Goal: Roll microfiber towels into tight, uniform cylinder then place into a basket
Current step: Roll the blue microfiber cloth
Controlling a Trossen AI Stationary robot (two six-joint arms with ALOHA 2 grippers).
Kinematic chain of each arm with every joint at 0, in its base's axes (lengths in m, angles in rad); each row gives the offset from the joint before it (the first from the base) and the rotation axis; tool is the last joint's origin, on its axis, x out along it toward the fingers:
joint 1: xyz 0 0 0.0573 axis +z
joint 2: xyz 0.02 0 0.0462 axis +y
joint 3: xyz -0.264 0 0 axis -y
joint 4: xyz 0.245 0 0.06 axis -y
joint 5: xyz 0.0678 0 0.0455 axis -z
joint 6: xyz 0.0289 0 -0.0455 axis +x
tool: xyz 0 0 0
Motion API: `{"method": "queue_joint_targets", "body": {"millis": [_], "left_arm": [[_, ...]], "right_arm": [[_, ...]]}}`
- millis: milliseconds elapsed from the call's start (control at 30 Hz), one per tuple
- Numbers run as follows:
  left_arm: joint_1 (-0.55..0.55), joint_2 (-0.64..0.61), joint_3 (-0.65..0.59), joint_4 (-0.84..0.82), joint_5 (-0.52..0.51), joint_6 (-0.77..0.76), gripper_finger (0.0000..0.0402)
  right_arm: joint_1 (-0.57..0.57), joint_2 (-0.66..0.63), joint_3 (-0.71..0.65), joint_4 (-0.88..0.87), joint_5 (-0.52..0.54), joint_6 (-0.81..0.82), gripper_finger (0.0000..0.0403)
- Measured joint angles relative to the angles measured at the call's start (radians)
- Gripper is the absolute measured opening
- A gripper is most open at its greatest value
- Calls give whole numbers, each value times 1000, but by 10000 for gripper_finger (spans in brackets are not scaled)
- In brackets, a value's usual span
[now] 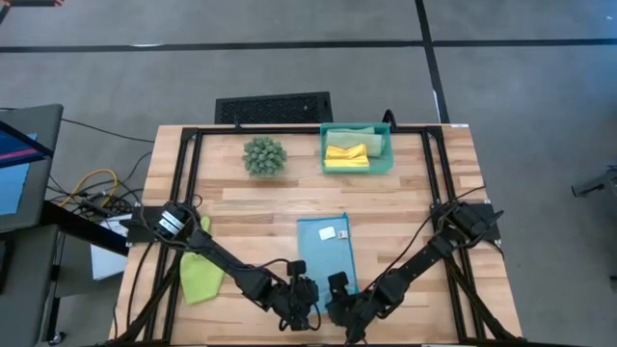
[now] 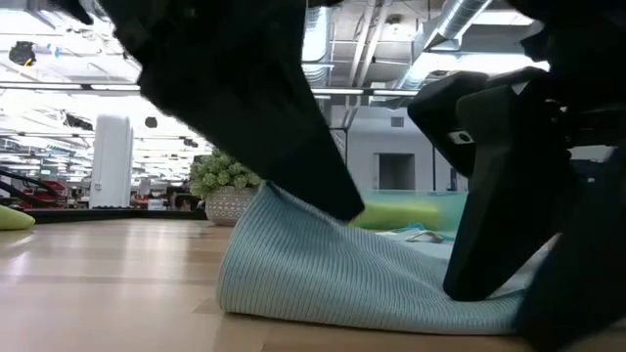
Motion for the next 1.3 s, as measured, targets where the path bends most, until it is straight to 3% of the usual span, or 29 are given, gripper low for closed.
{"method": "queue_joint_targets", "body": {"millis": [200, 367, 633, 800, 967, 1300], "left_arm": [[4, 1, 0, 9, 3, 37, 132], [8, 16, 2, 12, 86, 55, 132], [12, 34, 1, 46, 181, 94, 132], [0, 35, 8, 84, 221, 125, 132], [-20, 34, 21, 75, 211, 183, 132], [-95, 34, 97, 91, 49, 469, 132]], "right_arm": [[0, -13, 1, -22, -9, 2, 61], [-5, -42, 18, -82, -89, 53, 13], [8, -94, 24, -88, -163, 100, 24], [-6, -95, 4, -86, -211, 120, 9], [-14, -117, -49, -82, -223, 166, 10], [-6, -233, -166, -24, -152, 199, 5]]}}
